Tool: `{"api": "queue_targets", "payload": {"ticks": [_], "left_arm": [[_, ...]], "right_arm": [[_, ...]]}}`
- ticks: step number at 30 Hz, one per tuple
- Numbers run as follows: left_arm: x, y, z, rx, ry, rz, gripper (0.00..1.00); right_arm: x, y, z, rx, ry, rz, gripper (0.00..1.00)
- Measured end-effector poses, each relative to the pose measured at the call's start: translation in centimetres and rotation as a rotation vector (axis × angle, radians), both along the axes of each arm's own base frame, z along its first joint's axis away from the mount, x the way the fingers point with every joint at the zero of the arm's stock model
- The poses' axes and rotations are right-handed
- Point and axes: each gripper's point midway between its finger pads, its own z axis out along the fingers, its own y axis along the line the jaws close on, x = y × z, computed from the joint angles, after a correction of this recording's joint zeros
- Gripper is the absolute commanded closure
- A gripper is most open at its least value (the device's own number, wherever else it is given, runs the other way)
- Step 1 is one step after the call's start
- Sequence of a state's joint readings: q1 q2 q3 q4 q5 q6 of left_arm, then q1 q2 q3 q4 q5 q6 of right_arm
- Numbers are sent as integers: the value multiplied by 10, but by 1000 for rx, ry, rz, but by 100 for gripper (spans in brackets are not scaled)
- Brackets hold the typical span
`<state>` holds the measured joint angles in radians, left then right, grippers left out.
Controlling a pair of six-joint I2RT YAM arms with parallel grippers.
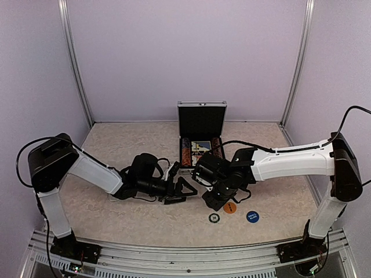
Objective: Pack up texas hold em set
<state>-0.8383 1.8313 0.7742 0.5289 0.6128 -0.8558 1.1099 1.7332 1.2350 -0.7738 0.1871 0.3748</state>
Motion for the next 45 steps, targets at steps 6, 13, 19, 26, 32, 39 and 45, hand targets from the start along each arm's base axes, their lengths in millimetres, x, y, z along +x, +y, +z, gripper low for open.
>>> {"api": "queue_targets", "payload": {"ticks": [6, 13, 19, 26, 32, 39, 45], "left_arm": [[-2, -13, -2, -83, 78, -18, 1], [-4, -27, 0, -163, 129, -39, 1], [-6, -37, 2, -219, 147, -64, 6], [-10, -50, 0, -265, 162, -111, 11], [-16, -58, 0, -290, 160, -164, 13], [-19, -63, -2, -314, 162, -210, 16], [-23, -65, -3, -313, 188, -236, 16]], "right_arm": [[-1, 0, 0, -2, 1, 11, 74], [-2, 0, 0, -4, 5, 18, 74], [-2, 0, 0, -2, 8, 18, 74], [-2, 0, 1, 0, 7, 18, 74], [-3, 0, 3, 6, 7, 18, 74], [-5, -3, 1, -4, 18, 13, 74], [-9, 0, 1, 0, 20, 40, 74]]}}
